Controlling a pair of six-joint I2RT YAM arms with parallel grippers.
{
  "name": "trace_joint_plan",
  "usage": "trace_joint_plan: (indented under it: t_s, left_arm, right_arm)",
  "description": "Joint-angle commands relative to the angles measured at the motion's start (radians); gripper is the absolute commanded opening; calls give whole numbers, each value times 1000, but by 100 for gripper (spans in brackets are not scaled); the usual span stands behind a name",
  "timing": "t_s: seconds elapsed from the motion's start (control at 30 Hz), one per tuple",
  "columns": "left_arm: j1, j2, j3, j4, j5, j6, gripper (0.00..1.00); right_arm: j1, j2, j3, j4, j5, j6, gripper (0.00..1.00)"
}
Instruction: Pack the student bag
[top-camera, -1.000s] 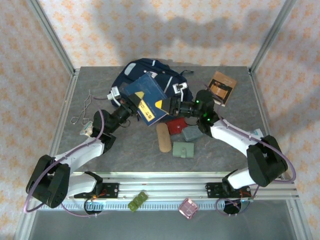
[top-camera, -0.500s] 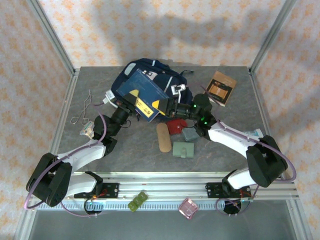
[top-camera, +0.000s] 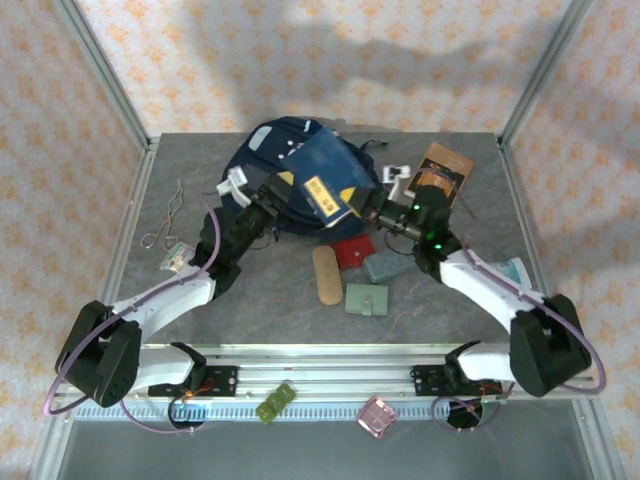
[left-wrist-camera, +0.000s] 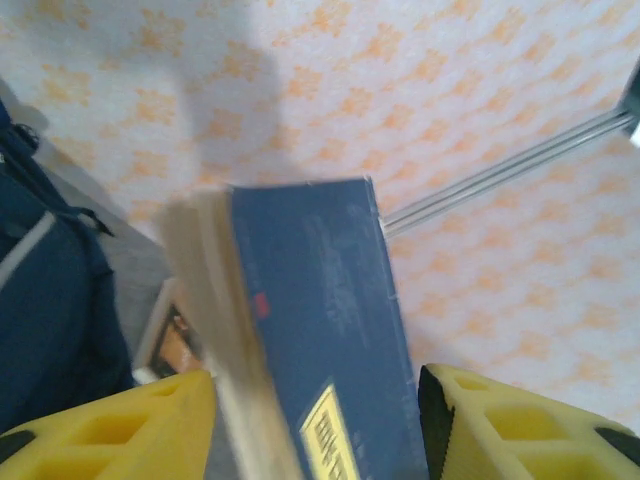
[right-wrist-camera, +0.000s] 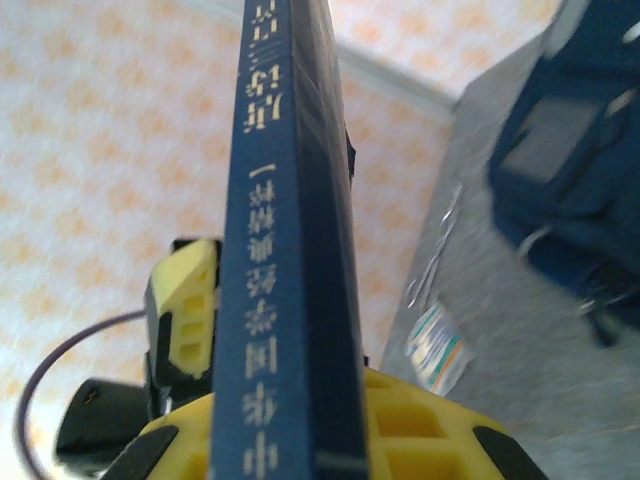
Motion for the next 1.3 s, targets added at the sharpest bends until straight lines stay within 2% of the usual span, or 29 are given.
trace_joint_plan:
  t_s: [0.0,0.17,0.3,0.57,0.77,0.93,1.1,1.17,1.23,1.27]
  left_arm:
    - [-17,85,173,-390,-37,277,60]
    - [-70,326,446,-689,-89,465,63]
    - [-117,525,697,-902,-180,568,63]
    - [-177,914,1157,-1176,-394,691,65]
    - [-180,1152,1464,-1344,-490,740,63]
    - [-180,1197,1493,-1346,-563,780,59]
    - [-183,1228,1489,-1355,-587,800,54]
    - [-184,1238,1477,-1356,-594,805,44]
    - [-184,1237,1452,-1347,-592,809,26]
    - [-184,1234,1438,-1338,-587,812,21]
  right_arm:
    - [-78,-115,18,-179,113,-117,0]
    - [-230,-214,-30,-300,183,-137,0]
    - [-302,-265,-69,-361,223,-147,0]
    - [-347,-296,-97,-421,267,-184,0]
    - [-350,-295,-101,-436,254,-192,0]
    - [-352,-295,-107,-428,240,-185,0]
    - [-352,-278,-109,-402,219,-172,0]
    - [-352,-265,-106,-392,206,-162,0]
    - [-352,-259,-107,-381,198,-153,0]
    - [-352,-258,-107,-379,198,-150,0]
